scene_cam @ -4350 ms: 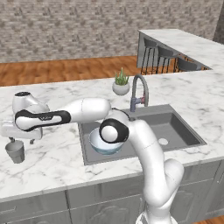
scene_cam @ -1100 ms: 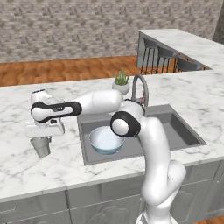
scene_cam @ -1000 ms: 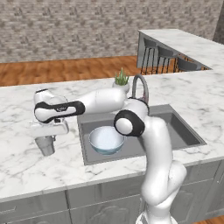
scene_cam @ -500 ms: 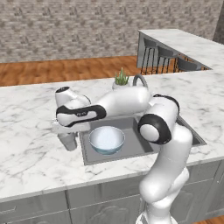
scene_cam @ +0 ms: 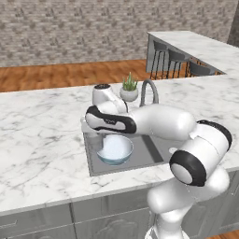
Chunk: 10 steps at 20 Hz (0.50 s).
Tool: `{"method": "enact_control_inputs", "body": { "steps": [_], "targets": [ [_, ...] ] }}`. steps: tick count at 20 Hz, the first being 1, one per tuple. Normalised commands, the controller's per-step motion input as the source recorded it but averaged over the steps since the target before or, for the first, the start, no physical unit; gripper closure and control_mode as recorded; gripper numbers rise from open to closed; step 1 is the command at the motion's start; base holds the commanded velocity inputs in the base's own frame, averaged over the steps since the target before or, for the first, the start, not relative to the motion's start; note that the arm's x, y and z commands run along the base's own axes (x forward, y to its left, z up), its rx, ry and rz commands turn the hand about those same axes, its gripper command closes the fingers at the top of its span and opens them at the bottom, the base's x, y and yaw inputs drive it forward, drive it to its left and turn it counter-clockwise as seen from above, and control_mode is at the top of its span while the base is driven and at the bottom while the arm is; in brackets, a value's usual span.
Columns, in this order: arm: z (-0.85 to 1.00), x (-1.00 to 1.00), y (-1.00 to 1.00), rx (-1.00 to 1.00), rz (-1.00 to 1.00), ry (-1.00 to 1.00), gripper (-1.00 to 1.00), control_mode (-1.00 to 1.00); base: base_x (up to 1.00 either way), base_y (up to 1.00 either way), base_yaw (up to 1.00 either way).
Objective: Place the bowl in the left basin and the glass cup in the right basin of the sink.
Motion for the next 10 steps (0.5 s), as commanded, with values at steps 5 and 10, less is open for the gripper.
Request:
{"method": "enact_control_inputs", "body": {
  "steps": [5,10],
  "targets": [
    [0.07,0.0,-0.79,0.06,0.0,0.08,1.0,-1.0,0.0,0.0,0.0],
    [-0.13,-0.02,-0.72,0.0,0.0,0.0,1.0,-1.0,0.0,0.0,0.0]
  ]
}}
